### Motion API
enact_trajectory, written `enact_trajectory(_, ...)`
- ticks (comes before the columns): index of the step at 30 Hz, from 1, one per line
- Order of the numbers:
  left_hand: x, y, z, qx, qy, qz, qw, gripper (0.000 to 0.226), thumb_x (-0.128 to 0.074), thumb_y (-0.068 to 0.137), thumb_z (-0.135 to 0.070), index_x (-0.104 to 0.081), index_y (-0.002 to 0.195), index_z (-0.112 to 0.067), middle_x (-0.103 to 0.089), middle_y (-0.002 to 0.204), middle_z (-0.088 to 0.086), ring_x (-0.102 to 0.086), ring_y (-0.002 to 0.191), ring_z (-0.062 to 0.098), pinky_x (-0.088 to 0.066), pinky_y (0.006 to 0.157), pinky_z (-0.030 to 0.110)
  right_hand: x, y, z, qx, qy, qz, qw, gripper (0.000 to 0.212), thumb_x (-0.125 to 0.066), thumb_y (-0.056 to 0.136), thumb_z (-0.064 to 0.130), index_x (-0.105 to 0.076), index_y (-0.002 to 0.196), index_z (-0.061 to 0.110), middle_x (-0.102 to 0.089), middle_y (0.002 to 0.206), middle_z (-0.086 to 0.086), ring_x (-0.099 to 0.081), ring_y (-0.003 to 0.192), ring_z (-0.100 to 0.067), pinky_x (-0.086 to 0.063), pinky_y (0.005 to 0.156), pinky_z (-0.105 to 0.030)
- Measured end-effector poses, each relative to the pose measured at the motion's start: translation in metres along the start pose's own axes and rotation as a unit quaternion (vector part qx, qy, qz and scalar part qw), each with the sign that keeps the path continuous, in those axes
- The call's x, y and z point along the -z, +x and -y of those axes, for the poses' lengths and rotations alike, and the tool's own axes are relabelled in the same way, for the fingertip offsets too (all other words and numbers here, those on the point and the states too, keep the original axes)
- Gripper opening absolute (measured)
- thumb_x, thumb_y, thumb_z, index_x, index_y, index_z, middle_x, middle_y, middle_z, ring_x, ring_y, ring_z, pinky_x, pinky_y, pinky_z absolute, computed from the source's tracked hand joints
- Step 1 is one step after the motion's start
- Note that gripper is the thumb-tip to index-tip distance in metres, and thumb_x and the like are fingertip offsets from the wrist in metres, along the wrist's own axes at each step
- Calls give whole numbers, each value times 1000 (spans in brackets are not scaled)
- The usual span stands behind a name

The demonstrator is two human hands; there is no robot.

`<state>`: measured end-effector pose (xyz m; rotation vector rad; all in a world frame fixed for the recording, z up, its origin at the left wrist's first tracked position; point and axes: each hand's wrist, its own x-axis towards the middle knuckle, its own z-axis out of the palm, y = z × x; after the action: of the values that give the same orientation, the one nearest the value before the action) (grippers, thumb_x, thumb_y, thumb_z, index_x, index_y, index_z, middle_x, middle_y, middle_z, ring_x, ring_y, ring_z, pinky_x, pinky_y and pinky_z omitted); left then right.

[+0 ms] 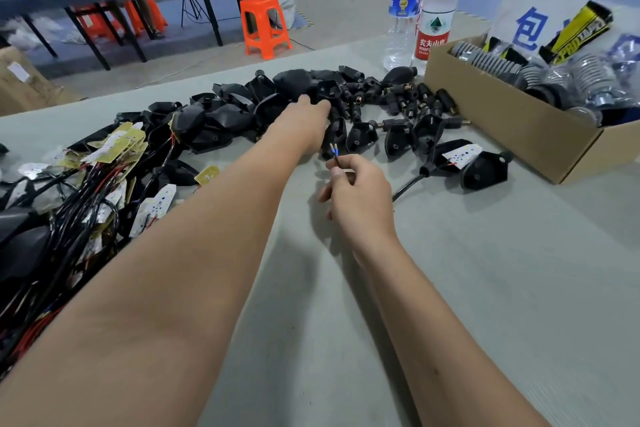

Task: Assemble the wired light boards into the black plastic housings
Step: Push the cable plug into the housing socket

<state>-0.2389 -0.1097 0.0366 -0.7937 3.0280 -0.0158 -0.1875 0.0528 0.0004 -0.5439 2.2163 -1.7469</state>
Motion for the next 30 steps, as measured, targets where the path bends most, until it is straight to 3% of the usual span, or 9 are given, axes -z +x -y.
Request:
enact_trajectory(4, -5, -7, -2, -13, 20, -14, 1000, 47, -48, 96, -2, -39, 141, -10, -44, 134, 21, -47, 123, 41, -46, 96, 50, 2, -2, -1, 5, 16, 2, 1000, 20, -49, 103, 19, -68, 108, 22, -71, 66, 6, -66, 72, -21, -58, 85, -48)
enact_trajectory(8, -5, -10, -2, -12, -11, -45, 999, 30, -49, 98, -4, -46, 127, -9, -51, 124, 17, -53, 113, 38, -48, 86, 46, 3, -3, 0, 10, 28, 4, 1000, 20, -49, 104, 17, -67, 102, 25, -69, 61, 8, -62, 61, -14, -59, 82, -48)
enact_trajectory(11, -9, -13, -3, -6, -45, -81, 996, 18, -55, 97, -8, -51, 115, -11, -54, 116, 14, -56, 104, 36, -48, 81, 44, 4, -4, 1, 6, 30, 3, 1000, 20, -49, 103, 17, -68, 102, 25, -69, 63, 8, -67, 69, -15, -59, 83, -50)
enact_trajectory(15, -17, -15, -5, 29, -58, -137, 988, 21, -64, 97, -21, -52, 111, -12, -61, 111, 15, -60, 97, 38, -47, 74, 44, 3, -5, 1, 1, 33, 11, 999, 20, -48, 103, 17, -67, 105, 24, -72, 70, 4, -67, 75, -18, -57, 87, -52)
enact_trajectory(21, -22, -15, -2, 59, -165, -246, 953, 21, -65, 95, -11, -47, 106, -9, -61, 93, 17, -57, 85, 39, -42, 68, 44, 4, -3, -1, 2, 34, 11, 999, 21, -47, 104, 19, -67, 110, 23, -72, 70, 4, -63, 71, -18, -58, 85, -49)
enact_trajectory(24, -19, -15, -1, 65, -221, -258, 938, 21, -66, 94, -10, -52, 109, -7, -62, 93, 14, -55, 86, 34, -40, 72, 40, 4, -1, -2, 2, 31, 10, 999, 21, -48, 104, 19, -68, 111, 23, -72, 70, 5, -64, 72, -17, -57, 87, -51)
enact_trajectory(27, -17, -20, 2, 69, -256, -263, 927, 14, -71, 93, -17, -69, 106, -12, -71, 105, 9, -61, 104, 28, -38, 82, 28, 3, 1, -3, 5, 24, 8, 1000, 21, -49, 104, 19, -68, 111, 22, -72, 70, 4, -66, 76, -19, -57, 87, -54)
enact_trajectory(30, -18, -36, 5, 89, -301, -278, 908, 12, -75, 88, -15, -77, 99, -17, -75, 98, 2, -68, 97, 22, -43, 83, 22, 3, 4, -4, 10, 12, 7, 1000, 20, -50, 103, 18, -69, 107, 22, -73, 75, 1, -63, 74, -20, -57, 87, -53)
